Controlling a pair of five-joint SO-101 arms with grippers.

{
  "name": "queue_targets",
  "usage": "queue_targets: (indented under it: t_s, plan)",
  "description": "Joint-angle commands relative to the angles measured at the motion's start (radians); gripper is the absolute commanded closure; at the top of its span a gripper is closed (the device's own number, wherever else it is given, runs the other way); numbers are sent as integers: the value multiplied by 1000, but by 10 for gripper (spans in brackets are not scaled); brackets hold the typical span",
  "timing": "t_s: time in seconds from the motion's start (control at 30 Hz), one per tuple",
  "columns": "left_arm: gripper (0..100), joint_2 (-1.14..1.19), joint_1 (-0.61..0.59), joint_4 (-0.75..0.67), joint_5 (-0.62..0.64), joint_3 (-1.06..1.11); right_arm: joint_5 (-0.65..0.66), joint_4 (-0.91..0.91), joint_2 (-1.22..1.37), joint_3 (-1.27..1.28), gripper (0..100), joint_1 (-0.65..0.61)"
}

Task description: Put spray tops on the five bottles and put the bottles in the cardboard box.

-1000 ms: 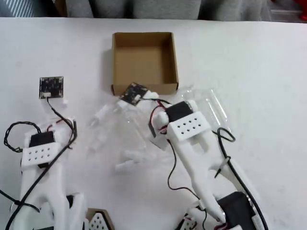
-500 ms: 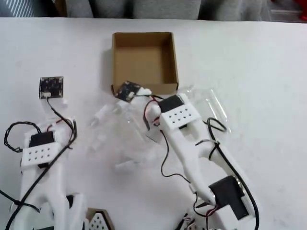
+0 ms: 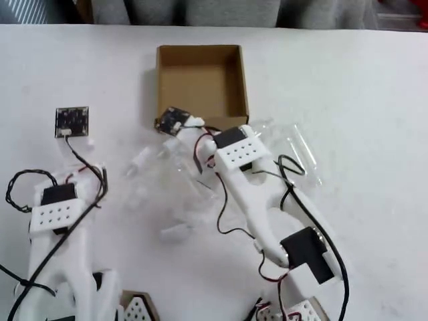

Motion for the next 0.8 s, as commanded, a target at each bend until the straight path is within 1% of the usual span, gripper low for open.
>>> queue_targets:
  t_s: [0.0, 0.1, 0.23, 0.4, 0.6, 0.77]
  plan:
    - [976, 8, 22, -21, 3, -21, 9, -7, 48, -15, 753, 56]
    - [976, 8, 22, -23, 3, -21, 9, 2, 22, -15, 753, 65]
    - [976, 10, 21, -55, 3, -20, 0, 70, -96, -12, 754, 61]
    - [976, 10, 21, -57, 3, -20, -2, 131, -205, 8, 754, 59]
    - [976, 10, 21, -57, 3, -20, -2, 77, -147, 49, 754, 35]
    - [976, 10, 21, -57, 3, -20, 6, 74, -77, 46, 754, 36]
